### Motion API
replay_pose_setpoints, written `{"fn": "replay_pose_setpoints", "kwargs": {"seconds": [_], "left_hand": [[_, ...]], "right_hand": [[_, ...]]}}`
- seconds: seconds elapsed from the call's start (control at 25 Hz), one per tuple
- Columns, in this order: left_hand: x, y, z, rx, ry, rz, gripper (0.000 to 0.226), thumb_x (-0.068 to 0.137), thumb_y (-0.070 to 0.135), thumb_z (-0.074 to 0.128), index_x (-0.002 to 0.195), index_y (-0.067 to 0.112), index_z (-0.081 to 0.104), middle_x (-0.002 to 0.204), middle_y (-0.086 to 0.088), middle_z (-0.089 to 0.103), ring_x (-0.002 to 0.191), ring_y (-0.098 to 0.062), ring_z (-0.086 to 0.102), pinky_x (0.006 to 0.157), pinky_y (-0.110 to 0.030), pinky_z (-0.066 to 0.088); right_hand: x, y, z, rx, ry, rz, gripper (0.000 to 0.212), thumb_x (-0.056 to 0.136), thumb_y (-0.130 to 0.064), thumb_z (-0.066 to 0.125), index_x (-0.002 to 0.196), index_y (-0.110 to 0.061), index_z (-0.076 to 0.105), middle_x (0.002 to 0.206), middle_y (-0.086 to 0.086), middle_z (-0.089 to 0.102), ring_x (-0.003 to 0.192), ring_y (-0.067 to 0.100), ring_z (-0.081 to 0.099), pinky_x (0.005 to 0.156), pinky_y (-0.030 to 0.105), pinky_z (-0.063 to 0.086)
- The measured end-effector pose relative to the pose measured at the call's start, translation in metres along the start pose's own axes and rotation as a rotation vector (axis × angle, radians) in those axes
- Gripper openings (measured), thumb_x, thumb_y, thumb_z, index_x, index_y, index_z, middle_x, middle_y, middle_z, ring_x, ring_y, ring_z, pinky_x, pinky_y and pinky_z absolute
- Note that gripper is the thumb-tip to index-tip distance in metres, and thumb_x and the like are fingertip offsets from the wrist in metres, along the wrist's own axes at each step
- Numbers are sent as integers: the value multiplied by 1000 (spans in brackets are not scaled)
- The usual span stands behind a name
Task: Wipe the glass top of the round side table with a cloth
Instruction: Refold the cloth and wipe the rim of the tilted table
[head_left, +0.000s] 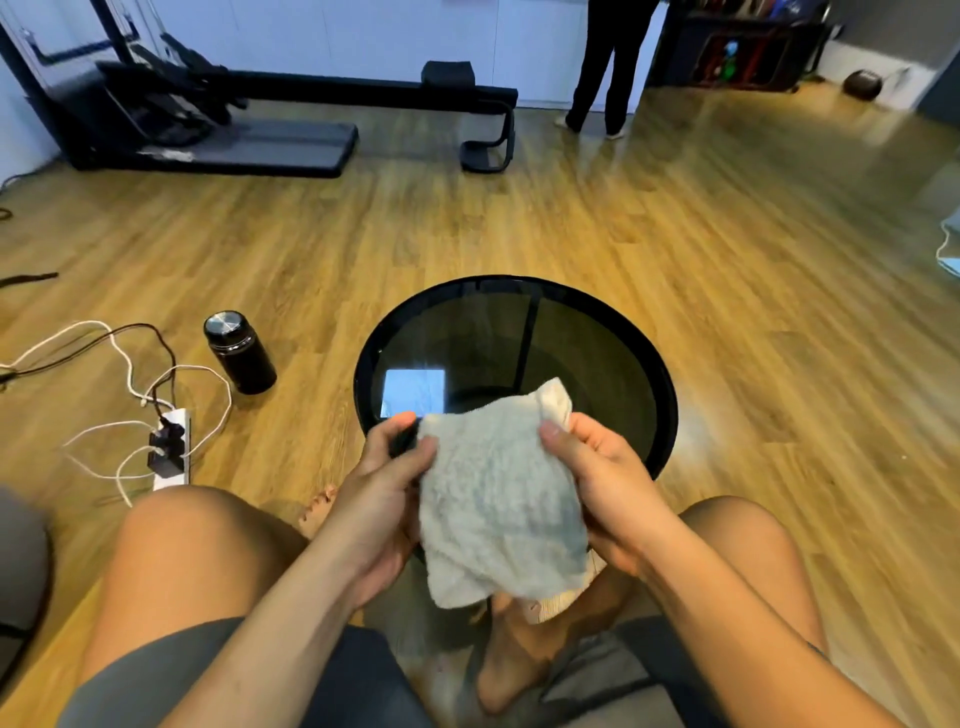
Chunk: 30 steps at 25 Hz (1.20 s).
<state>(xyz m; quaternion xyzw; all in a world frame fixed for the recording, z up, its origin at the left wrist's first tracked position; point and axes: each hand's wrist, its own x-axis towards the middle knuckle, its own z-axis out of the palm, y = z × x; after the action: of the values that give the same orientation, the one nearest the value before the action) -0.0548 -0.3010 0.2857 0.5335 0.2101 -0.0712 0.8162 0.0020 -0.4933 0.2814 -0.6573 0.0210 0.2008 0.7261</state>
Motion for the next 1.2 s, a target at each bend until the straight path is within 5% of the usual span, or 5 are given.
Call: {"fn": "replay_pose_setpoints", "kwargs": {"seconds": [0.28,0.64,0.76,0.88,1.2], "left_hand": [[-7,15,-4,485,-192,208,71,65,8,87,126,34,60,121,2,64,113,-18,64,91,-35,57],[85,20,-14,411,-337,136,68,68,4,70,120,47,60,119,17,60,112,-7,62,82,-29,56],[141,15,-30,373,-228,126,69,64,2,65,113,50,62,112,25,61,107,0,61,78,-19,53],[180,28,-41,307,-114,113,72,54,-1,64,106,48,67,109,20,67,98,3,64,70,-10,50],[189,33,-72,224,561,-86,50,76,18,75,117,43,59,99,15,66,93,-4,65,81,-19,52]], "right_hand": [[-4,-24,3,-170,135,-115,37,99,-16,54,127,-36,43,108,10,65,79,20,70,60,37,57],[62,23,8,792,-322,663,75,72,-24,86,137,-5,55,138,27,54,125,44,54,106,55,42],[128,41,20,782,-252,733,73,76,-29,83,139,-9,54,143,22,51,133,39,49,114,52,33],[180,43,30,687,-167,813,78,35,-24,100,106,-4,76,106,21,73,95,31,73,82,40,59],[283,-31,109,61,-97,593,28,82,-19,70,109,-11,69,109,13,75,104,31,71,92,49,54]]}}
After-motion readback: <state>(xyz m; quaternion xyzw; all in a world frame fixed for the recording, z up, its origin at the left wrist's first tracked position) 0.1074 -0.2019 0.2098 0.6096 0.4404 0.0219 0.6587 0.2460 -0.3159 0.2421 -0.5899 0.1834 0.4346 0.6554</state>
